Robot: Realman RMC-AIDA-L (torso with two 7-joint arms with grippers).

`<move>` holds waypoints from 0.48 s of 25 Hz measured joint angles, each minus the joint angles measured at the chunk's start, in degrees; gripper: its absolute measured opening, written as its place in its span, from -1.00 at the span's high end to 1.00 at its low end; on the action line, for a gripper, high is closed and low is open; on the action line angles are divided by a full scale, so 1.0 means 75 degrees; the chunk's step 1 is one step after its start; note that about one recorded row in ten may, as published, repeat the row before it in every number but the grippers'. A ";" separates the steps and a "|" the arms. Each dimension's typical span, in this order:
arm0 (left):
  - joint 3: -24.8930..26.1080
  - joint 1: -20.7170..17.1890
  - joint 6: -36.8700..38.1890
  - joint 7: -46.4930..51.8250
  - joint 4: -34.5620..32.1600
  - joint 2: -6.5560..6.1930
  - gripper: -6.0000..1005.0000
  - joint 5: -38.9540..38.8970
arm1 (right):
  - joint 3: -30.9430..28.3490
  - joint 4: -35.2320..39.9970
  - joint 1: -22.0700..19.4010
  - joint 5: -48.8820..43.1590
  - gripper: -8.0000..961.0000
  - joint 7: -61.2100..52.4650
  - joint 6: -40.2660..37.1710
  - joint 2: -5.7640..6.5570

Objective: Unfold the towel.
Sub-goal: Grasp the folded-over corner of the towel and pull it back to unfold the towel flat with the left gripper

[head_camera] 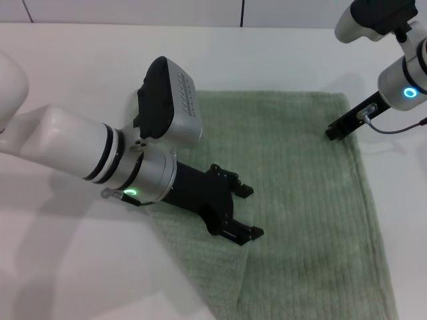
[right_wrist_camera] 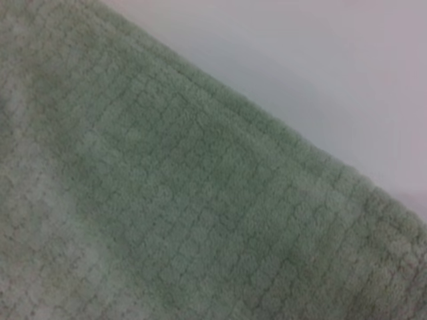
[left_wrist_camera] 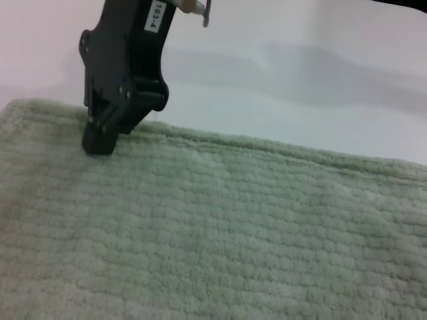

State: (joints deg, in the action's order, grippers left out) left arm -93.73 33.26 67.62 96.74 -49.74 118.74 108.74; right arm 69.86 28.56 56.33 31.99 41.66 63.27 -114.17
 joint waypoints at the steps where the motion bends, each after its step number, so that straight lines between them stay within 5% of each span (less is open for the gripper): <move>1: -0.0015 0.0006 -0.0003 0.0012 0.0001 0.0000 -0.71 0.0002 | 0.0000 0.0000 -0.0002 0.0000 0.98 0.0000 0.0000 0.0000; 8: -0.0081 0.0068 -0.0027 0.0138 0.0049 0.0005 -0.47 0.0203 | 0.0000 0.0000 -0.0012 0.0000 0.98 0.0000 0.0007 0.0000; 12: -0.0210 0.0082 -0.0085 0.0169 0.0034 0.0009 0.11 0.0321 | 0.0000 0.0005 -0.0009 0.0000 0.98 0.0000 0.0019 0.0000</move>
State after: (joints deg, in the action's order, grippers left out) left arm -95.30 33.87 66.98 98.01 -49.48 118.80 111.15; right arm 69.86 28.60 56.26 31.99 41.66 63.41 -114.17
